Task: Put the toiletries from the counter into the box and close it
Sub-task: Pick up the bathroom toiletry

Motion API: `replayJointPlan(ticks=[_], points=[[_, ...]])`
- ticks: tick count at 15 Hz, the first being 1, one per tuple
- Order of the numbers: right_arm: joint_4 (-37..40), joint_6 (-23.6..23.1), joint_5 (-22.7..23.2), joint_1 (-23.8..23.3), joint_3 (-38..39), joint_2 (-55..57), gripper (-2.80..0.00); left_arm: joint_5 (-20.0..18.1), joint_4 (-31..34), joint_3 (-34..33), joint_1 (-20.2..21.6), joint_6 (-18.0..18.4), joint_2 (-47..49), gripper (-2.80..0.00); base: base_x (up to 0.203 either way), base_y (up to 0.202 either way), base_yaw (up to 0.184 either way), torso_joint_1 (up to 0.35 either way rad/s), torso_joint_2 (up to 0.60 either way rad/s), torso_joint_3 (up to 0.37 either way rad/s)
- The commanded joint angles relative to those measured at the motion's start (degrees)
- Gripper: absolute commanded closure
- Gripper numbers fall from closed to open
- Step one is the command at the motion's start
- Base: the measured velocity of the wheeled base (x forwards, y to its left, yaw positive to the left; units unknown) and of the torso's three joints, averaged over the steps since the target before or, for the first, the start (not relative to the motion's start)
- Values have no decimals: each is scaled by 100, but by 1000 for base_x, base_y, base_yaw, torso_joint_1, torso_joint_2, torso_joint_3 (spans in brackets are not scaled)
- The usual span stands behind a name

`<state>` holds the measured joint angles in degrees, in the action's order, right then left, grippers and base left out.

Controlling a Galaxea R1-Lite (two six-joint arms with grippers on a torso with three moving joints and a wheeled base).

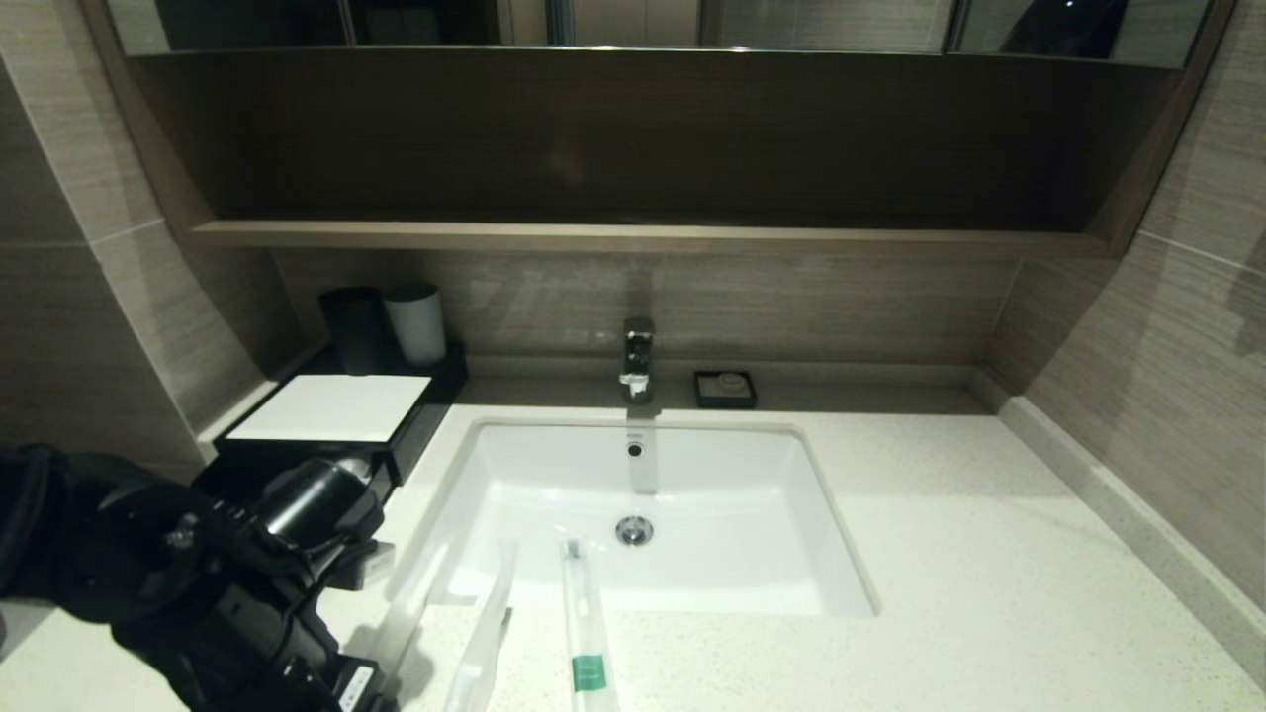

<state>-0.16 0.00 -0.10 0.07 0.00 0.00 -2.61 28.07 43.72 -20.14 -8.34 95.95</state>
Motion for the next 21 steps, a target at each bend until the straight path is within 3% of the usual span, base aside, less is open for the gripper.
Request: replayJointPlan(ticks=[1,5,6,7,21], points=[[-2,0,1,1,9,0,0,-3,-39,-21,1,-10,20,-280,0,0,0,0,0,0],[-2,0,1,1,9,0,0,-3,-127,-56,1,-10,55,-280,0,0,0,0,0,0],[-2,0,1,1,9,0,0,-3,-136,-47,1,-10,55,-167,0,0,0,0,0,0],[-2,0,1,1,9,0,0,-3,-127,-56,1,-10,64,0,0,0,0,0,0,0],[-2,0,1,1,9,-9,0,-9,-136,-12,1,-18,-93,0,0,0,0,0,0,0]])
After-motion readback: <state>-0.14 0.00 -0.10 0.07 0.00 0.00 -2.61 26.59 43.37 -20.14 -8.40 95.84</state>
